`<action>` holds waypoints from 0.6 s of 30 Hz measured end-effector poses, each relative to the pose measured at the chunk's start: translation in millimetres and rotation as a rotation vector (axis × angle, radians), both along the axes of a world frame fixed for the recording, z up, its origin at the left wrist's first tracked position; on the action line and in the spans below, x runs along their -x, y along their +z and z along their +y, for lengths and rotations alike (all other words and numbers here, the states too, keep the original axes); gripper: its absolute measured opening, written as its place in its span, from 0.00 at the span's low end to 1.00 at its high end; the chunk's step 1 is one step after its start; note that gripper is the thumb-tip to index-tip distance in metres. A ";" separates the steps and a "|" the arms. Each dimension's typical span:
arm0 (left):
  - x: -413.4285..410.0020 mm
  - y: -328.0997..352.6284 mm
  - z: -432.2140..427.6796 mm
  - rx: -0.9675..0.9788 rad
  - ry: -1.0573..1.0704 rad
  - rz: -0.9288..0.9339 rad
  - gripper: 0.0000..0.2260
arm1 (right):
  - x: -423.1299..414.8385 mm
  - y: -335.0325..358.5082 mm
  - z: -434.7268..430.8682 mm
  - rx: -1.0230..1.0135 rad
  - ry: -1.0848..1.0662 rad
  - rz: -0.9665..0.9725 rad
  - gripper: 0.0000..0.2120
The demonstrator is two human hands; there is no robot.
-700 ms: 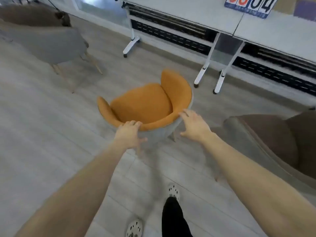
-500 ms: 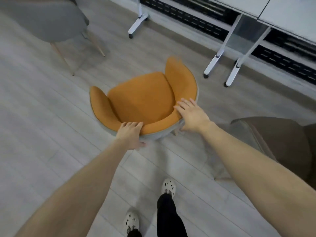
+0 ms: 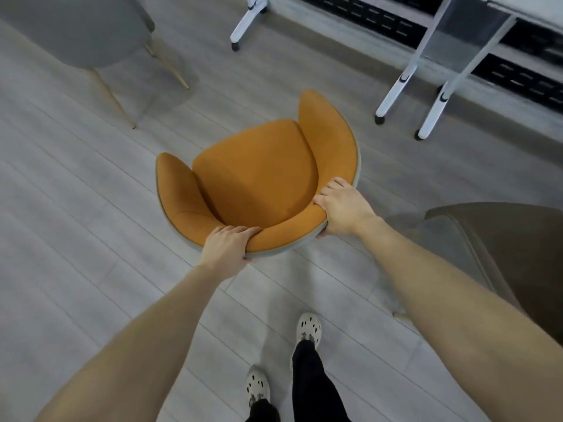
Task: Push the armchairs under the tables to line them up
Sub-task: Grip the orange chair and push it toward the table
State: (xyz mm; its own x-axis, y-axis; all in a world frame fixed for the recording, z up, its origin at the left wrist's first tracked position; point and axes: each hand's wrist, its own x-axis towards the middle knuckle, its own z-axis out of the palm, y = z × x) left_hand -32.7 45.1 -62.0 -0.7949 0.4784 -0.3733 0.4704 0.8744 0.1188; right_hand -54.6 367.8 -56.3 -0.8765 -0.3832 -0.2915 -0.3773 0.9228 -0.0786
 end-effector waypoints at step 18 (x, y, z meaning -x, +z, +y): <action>140.1 -5.6 -100.2 0.021 -0.525 -0.039 0.36 | -76.0 -15.8 -163.3 0.051 -0.669 -0.005 0.37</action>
